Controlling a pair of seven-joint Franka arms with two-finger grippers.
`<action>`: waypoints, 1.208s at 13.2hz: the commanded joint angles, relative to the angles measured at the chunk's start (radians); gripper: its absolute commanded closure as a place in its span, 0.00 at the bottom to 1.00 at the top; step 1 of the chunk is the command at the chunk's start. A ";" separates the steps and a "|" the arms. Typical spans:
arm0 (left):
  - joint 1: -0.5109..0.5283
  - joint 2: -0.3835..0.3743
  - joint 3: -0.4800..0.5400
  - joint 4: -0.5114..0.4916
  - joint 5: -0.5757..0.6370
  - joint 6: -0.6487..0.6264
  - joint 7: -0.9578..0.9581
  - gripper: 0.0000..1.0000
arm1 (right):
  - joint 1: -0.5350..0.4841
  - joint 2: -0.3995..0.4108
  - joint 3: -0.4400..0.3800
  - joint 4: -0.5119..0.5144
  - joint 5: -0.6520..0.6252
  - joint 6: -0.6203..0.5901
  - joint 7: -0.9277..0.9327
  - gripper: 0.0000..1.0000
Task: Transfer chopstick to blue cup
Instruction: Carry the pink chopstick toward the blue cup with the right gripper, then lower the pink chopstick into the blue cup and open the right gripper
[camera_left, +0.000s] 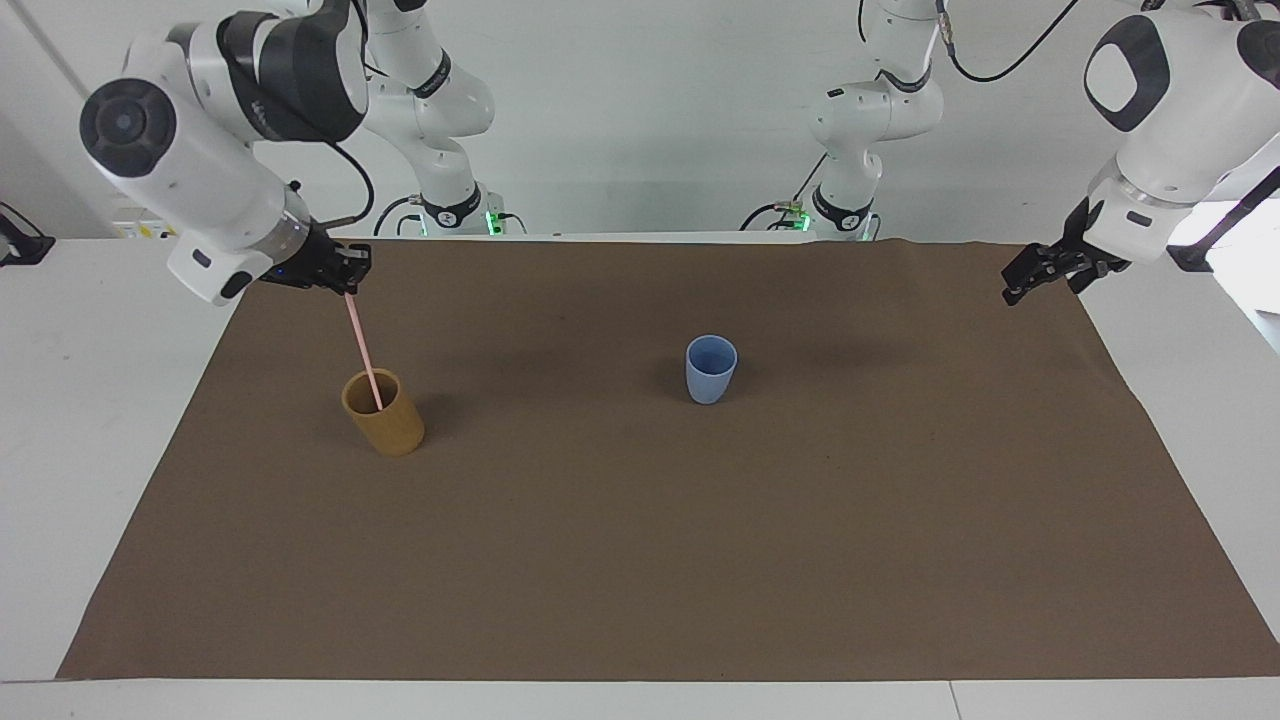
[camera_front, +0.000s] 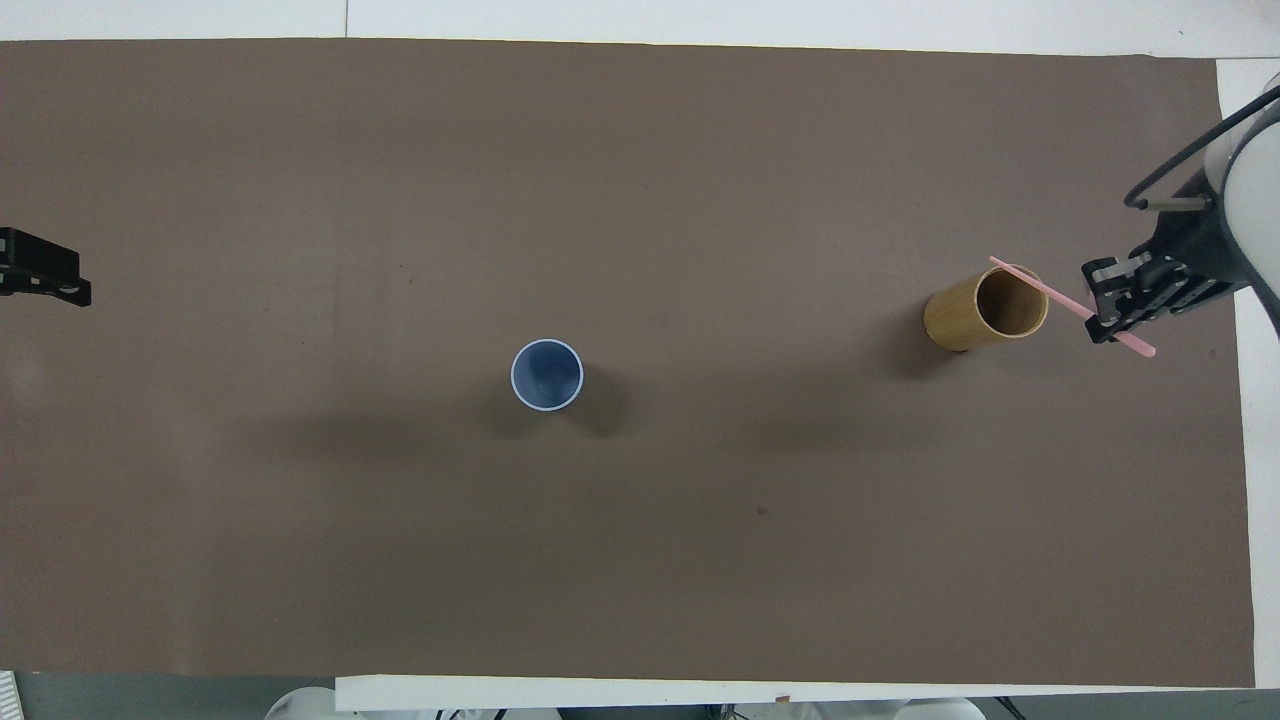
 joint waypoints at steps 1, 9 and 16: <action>-0.012 0.010 -0.016 0.010 0.022 -0.024 0.000 0.00 | 0.108 0.070 0.050 0.169 0.043 -0.084 0.235 1.00; -0.018 0.005 -0.016 0.002 0.022 -0.015 0.000 0.00 | 0.487 0.090 0.065 0.090 0.402 0.339 1.156 1.00; -0.018 0.005 -0.016 0.002 0.022 -0.010 -0.003 0.00 | 0.547 0.009 0.071 -0.227 0.462 0.604 1.166 1.00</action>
